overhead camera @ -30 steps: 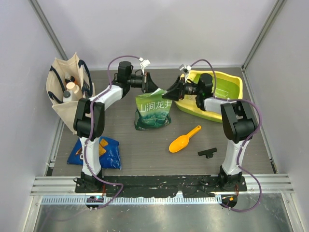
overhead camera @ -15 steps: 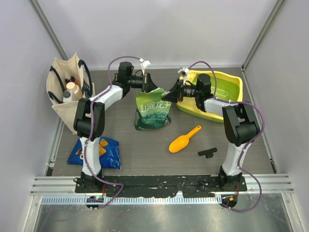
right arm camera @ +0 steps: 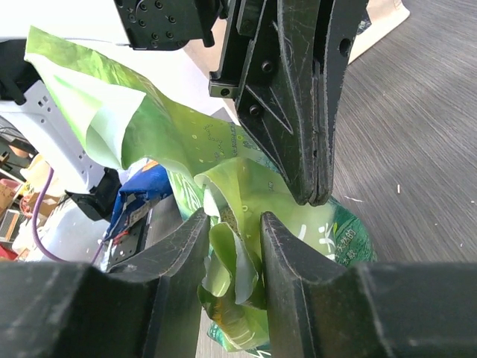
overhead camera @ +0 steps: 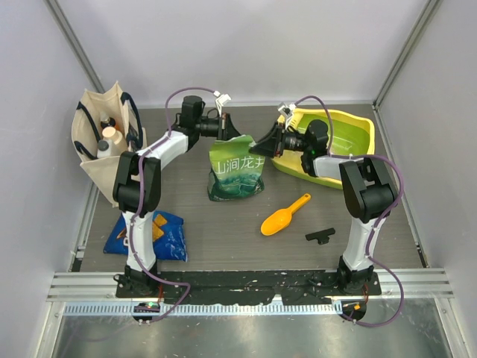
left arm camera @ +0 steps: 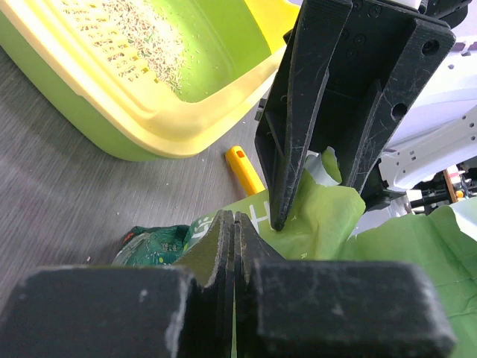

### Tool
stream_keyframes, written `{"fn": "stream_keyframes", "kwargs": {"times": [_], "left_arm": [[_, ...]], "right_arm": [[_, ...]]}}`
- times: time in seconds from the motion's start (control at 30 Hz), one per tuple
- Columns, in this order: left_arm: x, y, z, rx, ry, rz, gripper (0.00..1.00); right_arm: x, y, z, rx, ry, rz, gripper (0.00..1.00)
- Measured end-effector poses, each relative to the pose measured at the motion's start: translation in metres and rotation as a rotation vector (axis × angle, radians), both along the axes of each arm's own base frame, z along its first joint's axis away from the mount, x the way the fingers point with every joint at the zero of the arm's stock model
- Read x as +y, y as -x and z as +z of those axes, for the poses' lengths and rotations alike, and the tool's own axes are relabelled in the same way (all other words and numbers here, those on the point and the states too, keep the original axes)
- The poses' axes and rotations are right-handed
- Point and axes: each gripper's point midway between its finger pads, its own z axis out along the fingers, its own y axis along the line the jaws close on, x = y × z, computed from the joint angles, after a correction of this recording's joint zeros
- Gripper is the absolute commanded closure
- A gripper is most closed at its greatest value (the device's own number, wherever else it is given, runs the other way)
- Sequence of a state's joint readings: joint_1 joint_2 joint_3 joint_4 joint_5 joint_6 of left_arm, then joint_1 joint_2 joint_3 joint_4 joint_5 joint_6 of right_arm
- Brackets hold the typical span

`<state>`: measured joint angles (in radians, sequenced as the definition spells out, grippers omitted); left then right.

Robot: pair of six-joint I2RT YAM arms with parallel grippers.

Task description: Fill the litter box with clean litter

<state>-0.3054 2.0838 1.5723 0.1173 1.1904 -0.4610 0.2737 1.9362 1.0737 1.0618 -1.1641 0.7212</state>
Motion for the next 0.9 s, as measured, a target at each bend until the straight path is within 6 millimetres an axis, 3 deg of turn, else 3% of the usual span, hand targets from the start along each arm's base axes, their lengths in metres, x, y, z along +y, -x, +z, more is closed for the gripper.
{"fn": "stream_keyframes", "kwargs": {"times": [0.1,0.13,0.2,0.27,0.33,0.47,0.57,0.7,0.8,0.9], "left_arm": [[0.001,0.0,-0.002,0.004,-0.007,0.002,1.0],[0.001,0.001,-0.003,0.003,-0.01,0.001,1.0],[0.004,0.0,-0.005,0.004,-0.017,0.008,0.9],[0.009,-0.003,-0.007,0.001,-0.034,0.026,0.72],[0.017,-0.009,-0.009,-0.002,-0.06,0.057,0.63],[0.047,-0.024,-0.003,-0.017,-0.117,0.159,0.51],[0.08,-0.029,0.021,-0.064,-0.146,0.235,0.45],[0.116,-0.011,0.064,-0.195,-0.184,0.27,0.39],[0.125,0.018,0.093,-0.317,-0.206,0.243,0.35],[0.126,0.056,0.101,-0.421,-0.225,0.191,0.31]], "right_arm": [[0.0,-0.001,-0.003,-0.004,0.006,-0.005,0.67],[0.0,-0.001,-0.004,-0.005,0.009,-0.009,0.74],[0.0,-0.003,-0.007,-0.006,0.015,-0.016,0.81],[0.0,-0.004,-0.009,-0.008,0.023,-0.022,0.92],[0.0,-0.005,-0.012,-0.009,0.03,-0.026,0.99],[0.001,-0.007,-0.012,0.015,0.041,-0.027,0.99],[0.003,-0.01,-0.012,0.054,0.056,-0.021,0.98],[0.003,-0.009,-0.01,0.1,0.087,-0.018,0.99],[0.003,-0.005,-0.01,0.107,0.121,-0.015,0.99],[0.001,-0.005,-0.01,0.096,0.158,-0.012,0.99]]}}
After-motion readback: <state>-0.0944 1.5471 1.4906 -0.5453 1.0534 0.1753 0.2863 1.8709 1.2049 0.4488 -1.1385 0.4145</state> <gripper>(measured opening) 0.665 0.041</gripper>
